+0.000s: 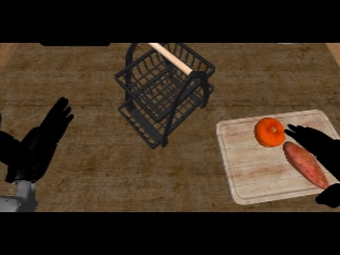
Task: Pick the sweet potato from the cutting board and place it in the tiered basket
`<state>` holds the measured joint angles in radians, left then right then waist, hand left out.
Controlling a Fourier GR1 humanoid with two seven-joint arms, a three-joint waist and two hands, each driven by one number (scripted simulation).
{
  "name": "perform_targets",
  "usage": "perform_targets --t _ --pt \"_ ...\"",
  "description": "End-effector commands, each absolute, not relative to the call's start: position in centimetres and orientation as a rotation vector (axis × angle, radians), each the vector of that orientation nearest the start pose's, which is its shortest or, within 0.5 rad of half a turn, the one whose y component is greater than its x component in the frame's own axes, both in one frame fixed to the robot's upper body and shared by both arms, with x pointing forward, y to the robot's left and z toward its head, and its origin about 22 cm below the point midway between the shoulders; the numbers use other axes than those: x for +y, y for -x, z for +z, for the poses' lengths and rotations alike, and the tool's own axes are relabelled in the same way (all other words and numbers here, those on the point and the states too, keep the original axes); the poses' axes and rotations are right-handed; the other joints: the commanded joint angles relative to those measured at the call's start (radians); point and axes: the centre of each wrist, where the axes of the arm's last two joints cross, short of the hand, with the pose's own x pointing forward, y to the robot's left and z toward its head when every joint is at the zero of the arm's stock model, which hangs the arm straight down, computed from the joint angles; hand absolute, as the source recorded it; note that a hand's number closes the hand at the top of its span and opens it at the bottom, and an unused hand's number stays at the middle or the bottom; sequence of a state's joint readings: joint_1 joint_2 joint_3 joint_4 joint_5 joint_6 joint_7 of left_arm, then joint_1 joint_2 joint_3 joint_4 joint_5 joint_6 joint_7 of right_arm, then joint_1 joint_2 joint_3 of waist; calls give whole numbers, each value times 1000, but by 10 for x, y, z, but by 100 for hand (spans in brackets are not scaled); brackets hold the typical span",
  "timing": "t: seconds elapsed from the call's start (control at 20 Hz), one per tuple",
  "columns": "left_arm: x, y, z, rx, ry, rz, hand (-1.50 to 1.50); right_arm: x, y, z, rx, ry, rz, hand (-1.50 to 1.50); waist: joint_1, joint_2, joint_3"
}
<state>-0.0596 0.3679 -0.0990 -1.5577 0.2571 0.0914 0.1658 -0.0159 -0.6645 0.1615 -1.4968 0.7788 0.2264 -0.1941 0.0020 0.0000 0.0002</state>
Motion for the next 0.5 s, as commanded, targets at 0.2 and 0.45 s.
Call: perform_targets --t 0.2,0.45 --pt "289 -243 27 -1425 -59 -106 0 -358 -222 5 -1017 555 1539 150 1 0 0" --pt "289 -257 30 -1411 -53 -77 0 -341 -241 13 -1044 630 1689 150 1 0 0"
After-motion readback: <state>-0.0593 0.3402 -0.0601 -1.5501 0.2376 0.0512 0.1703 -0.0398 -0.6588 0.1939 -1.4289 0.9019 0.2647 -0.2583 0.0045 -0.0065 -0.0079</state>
